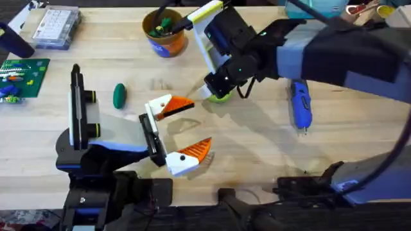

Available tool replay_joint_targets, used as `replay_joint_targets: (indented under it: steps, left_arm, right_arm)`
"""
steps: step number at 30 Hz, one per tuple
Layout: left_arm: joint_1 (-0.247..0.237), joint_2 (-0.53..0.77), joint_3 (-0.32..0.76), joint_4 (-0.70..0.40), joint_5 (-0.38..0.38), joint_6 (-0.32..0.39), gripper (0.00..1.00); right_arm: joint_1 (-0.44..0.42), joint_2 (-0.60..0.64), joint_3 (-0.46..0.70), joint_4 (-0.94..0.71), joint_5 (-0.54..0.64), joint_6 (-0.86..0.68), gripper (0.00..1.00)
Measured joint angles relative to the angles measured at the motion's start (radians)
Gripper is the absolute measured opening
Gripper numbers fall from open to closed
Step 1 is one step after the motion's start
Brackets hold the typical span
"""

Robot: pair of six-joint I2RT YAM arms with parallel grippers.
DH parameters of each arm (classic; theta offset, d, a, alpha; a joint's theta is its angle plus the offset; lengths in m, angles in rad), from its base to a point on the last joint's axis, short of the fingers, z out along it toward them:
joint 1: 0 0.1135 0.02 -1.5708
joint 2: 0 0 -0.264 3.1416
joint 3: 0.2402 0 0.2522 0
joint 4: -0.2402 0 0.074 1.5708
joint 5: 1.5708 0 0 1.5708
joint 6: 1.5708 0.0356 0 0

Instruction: Pick up the gripper from the table and insert it into the empty holder that is missing its gripper. Then pick up a screw, insert it into the mounting hole, and use the screwdriver to tighten it. Finally, clean up the table by picking up the vegetable and placing it into the bucket.

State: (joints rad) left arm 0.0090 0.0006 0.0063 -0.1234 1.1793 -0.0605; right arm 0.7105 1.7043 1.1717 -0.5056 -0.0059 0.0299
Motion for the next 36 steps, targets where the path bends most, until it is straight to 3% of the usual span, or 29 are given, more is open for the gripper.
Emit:
replay_joint_targets:
  steps: [33, 36]
  left_arm:
    - [0.000, 0.000, 0.000, 0.000, 0.000, 0.000, 0.989]
    - [0.000, 0.000, 0.000, 0.000, 0.000, 0.000, 0.989]
  right_arm:
    - [0.000, 0.085, 0.000, 0.059, 0.000, 0.000, 0.432]
    - [0.000, 0.085, 0.000, 0.059, 0.000, 0.002, 0.308]
